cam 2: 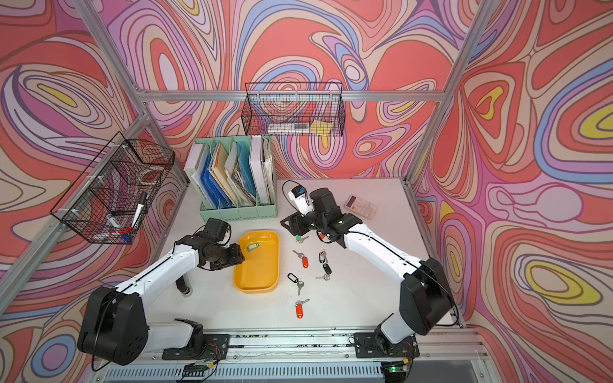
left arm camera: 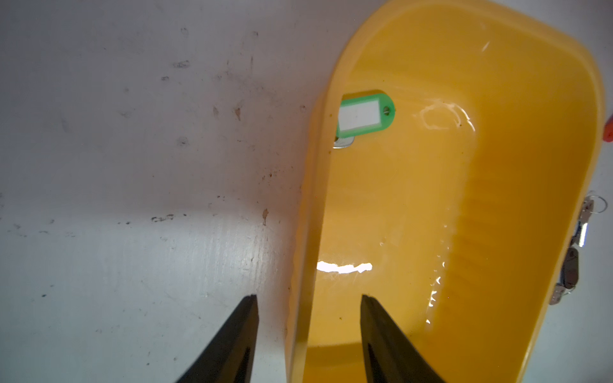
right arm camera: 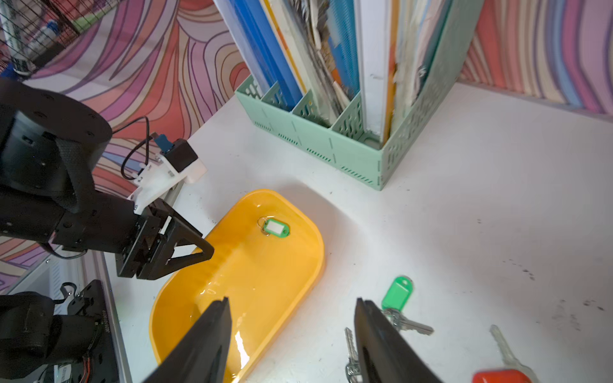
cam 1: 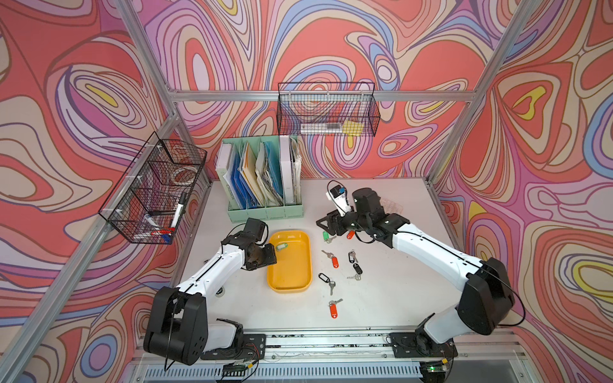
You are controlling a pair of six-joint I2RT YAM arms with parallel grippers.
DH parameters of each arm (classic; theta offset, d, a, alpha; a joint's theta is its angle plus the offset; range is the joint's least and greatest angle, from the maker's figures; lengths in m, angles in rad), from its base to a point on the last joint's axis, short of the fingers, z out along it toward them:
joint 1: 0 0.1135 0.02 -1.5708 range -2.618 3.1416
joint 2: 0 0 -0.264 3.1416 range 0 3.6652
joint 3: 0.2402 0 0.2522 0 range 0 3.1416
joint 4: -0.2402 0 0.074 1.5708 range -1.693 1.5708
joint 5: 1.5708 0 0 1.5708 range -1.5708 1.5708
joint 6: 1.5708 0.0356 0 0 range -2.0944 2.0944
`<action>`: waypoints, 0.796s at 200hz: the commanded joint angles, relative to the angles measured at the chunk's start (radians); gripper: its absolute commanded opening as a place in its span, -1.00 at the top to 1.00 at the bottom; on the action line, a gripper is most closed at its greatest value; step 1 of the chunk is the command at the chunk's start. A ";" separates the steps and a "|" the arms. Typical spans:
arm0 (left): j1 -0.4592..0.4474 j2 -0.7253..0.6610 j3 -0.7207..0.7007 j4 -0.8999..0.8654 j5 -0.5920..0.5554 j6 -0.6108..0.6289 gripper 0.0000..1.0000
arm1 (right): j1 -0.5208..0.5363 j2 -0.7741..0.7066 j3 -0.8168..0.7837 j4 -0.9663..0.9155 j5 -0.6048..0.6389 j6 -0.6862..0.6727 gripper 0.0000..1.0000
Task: Take the keys out of the storage box
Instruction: Pick up the key from the storage box.
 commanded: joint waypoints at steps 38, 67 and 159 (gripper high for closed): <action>0.007 0.038 -0.028 0.042 0.040 0.005 0.24 | 0.163 0.305 0.213 -0.082 0.147 -0.004 0.06; 0.009 0.047 -0.033 0.034 0.021 0.013 0.38 | 0.210 0.439 0.311 -0.088 0.218 -0.047 0.19; 0.009 0.056 -0.041 0.022 0.005 0.028 0.54 | 0.238 0.679 0.476 -0.032 0.308 -0.064 0.47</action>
